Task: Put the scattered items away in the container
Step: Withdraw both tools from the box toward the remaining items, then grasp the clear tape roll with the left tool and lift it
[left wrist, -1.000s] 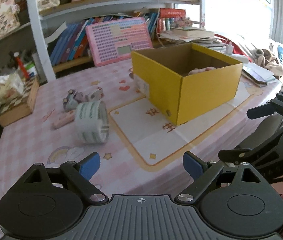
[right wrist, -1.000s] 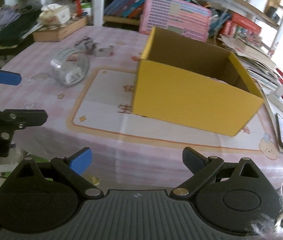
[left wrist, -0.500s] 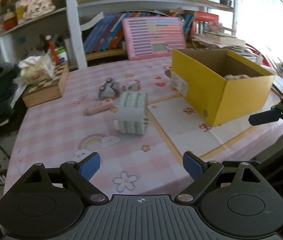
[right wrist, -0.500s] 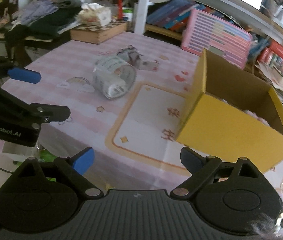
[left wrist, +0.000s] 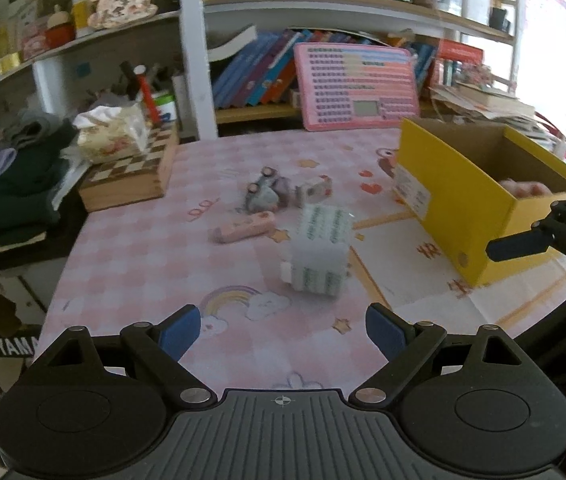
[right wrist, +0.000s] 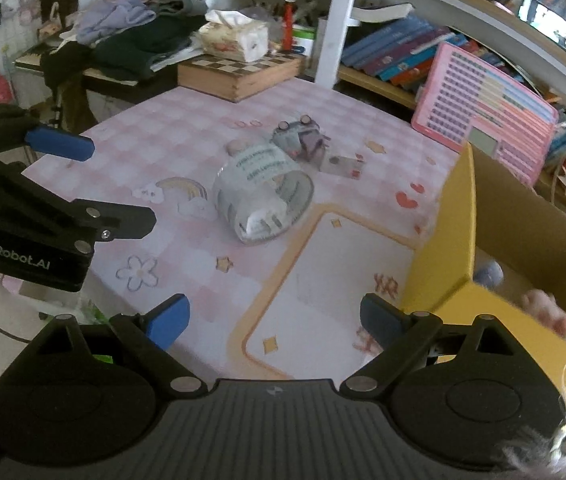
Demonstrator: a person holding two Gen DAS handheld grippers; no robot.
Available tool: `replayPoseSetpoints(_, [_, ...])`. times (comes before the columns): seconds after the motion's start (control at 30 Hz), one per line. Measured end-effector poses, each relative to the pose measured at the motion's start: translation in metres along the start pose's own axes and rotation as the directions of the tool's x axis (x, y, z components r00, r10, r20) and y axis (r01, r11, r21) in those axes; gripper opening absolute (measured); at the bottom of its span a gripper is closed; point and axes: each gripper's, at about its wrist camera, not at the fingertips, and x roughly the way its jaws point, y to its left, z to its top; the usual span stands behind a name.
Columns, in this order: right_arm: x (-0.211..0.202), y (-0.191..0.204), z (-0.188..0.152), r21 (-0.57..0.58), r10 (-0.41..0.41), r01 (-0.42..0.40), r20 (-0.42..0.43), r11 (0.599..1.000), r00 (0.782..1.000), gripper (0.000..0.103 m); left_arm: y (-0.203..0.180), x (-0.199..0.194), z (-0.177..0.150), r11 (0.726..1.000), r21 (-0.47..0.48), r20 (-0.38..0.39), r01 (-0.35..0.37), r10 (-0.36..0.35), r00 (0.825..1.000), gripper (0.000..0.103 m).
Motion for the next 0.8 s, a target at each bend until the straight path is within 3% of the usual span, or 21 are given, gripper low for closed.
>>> replayPoseSetpoints(0.23, [0.026,-0.009,0.023,-0.054,0.047,-0.047,-0.001,0.997,0.999,0.093,0.003,0.016,0.014,1.0,-0.021,0.001,-0.009,0.009,1.0,0.092])
replayPoseSetpoints(0.53, [0.043,-0.022,0.037,-0.131,0.069,-0.071,-0.014,0.989,0.997,0.094,-0.005,0.048,0.039,0.998,0.005,0.024,0.059,-0.059,0.998,0.09])
replayPoseSetpoints(0.8, [0.054,-0.029,0.035,-0.148,0.08,-0.086,-0.046,0.985,0.996,0.094,-0.022,0.083,0.054,0.993,0.064,-0.013,0.099,-0.099,0.995,0.065])
